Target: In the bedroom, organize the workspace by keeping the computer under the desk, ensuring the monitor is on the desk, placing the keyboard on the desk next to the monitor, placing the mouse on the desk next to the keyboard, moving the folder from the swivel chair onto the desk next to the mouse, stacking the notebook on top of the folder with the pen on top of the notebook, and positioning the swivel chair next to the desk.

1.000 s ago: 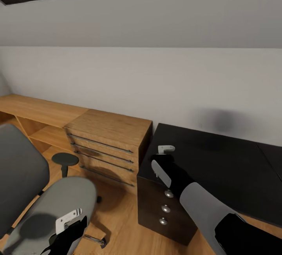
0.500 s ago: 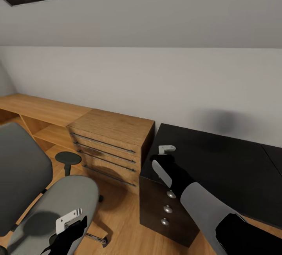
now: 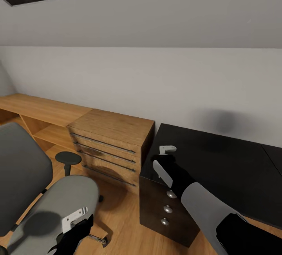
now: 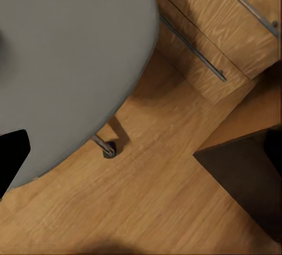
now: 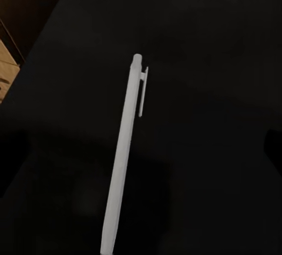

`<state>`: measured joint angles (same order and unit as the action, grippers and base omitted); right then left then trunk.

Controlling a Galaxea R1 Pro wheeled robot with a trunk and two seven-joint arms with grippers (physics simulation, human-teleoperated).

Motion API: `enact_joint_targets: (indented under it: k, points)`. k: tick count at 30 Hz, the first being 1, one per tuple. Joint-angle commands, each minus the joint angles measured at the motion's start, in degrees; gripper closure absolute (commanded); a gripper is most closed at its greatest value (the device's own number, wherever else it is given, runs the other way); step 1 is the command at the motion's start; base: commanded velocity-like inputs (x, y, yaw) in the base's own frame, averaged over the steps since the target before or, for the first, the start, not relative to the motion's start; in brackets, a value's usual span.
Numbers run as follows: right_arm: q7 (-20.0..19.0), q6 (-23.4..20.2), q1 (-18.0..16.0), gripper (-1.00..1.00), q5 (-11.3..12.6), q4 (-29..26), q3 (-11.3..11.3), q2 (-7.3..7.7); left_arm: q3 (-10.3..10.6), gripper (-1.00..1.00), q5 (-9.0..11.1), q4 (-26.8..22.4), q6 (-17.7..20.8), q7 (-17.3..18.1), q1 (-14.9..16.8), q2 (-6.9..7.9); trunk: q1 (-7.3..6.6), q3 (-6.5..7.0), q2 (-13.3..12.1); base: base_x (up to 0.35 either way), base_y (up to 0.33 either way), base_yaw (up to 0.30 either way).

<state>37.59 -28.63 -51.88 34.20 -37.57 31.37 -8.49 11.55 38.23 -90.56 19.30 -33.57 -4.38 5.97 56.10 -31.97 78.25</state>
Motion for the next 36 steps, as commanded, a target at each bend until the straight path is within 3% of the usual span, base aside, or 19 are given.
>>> enact_joint_targets:
  k: [1, 7, 13, 21, 32, 36]
  points:
    - [0.46, -0.20, -0.06, -1.00, 0.42, -0.04, 0.27, 0.04, 0.10, -1.00, 0.37, -0.13, 0.37, -0.43, 0.05, -0.12, 0.00, -0.05, 0.03, 0.000, 0.000, 0.000]
    - [0.53, -0.20, 0.00, -1.00, 0.42, 0.03, 0.29, 0.25, 0.08, -1.00, 0.39, -0.73, 6.35, -0.63, 2.70, -1.26, 0.00, -0.05, 0.03, 0.000, 0.000, 0.000]
    - [0.44, -0.20, 0.02, -1.00, 0.48, 0.07, 0.35, 0.43, 0.05, -1.00, 0.56, -1.00, 10.91, -0.76, 5.95, -3.82, 0.00, -0.05, 0.03, 0.000, 0.000, 0.000]
    - [0.39, -0.20, 0.12, -1.00, 0.48, 0.12, 0.36, 0.48, -0.07, -1.00, 0.54, -0.94, 12.02, -0.74, 6.84, -4.94, 0.00, -0.05, 0.03, 0.000, 0.000, 0.000]
    - [0.03, -0.37, 1.34, -1.00, -0.06, 0.48, 0.10, 0.40, -0.57, -1.00, 0.26, -1.02, 11.99, -0.71, 7.01, -4.91, 0.00, -0.05, 0.03, 0.000, 0.000, 0.000]
    - [-0.13, -0.42, 2.03, -1.00, -0.48, 1.77, -0.02, 0.27, -0.57, -1.00, 0.32, -1.35, 11.67, -0.71, 7.01, -5.76, 0.00, -0.05, 0.03, 0.000, 0.000, 0.000]
